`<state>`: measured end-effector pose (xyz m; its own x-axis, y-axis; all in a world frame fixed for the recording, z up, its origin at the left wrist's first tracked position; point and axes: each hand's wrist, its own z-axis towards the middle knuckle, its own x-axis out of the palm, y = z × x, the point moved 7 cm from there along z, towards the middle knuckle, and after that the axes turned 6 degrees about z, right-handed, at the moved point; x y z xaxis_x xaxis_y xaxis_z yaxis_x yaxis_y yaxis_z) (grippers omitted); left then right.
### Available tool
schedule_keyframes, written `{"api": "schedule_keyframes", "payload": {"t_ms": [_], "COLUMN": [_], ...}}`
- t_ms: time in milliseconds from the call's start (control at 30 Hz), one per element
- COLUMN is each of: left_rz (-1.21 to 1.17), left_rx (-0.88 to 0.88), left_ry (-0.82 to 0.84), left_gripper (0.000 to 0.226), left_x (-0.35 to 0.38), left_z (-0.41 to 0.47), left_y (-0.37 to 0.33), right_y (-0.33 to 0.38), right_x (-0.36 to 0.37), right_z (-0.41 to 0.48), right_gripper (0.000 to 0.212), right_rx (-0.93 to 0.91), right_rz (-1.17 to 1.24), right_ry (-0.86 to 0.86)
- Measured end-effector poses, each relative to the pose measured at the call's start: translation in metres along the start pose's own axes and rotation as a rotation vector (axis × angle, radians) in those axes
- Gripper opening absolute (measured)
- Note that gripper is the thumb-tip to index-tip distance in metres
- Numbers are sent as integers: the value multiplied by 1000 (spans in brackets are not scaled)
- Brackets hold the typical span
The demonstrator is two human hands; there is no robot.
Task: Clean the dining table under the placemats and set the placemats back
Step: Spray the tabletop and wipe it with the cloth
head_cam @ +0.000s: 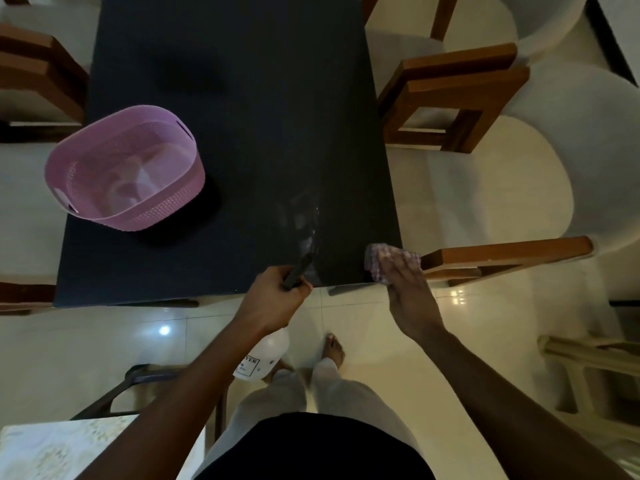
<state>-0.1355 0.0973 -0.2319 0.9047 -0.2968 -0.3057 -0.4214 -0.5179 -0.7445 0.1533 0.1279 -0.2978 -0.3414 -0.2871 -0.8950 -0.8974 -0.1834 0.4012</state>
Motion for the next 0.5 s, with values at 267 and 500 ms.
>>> {"api": "schedule_keyframes", "payload": {"t_ms": [267,500], "left_rz": [2,25], "left_rx": [6,29], "left_ry": [5,35], "left_gripper": [20,15], "left_x": [6,10], "left_z": [2,8], "left_y": [-4,-12], "right_y": [95,101], "right_x": [50,42], "right_z": [8,-18], "right_gripper": [76,90], "right_rx": [45,-130], "right_rz": [32,-103], "right_ry": [-52,138]}}
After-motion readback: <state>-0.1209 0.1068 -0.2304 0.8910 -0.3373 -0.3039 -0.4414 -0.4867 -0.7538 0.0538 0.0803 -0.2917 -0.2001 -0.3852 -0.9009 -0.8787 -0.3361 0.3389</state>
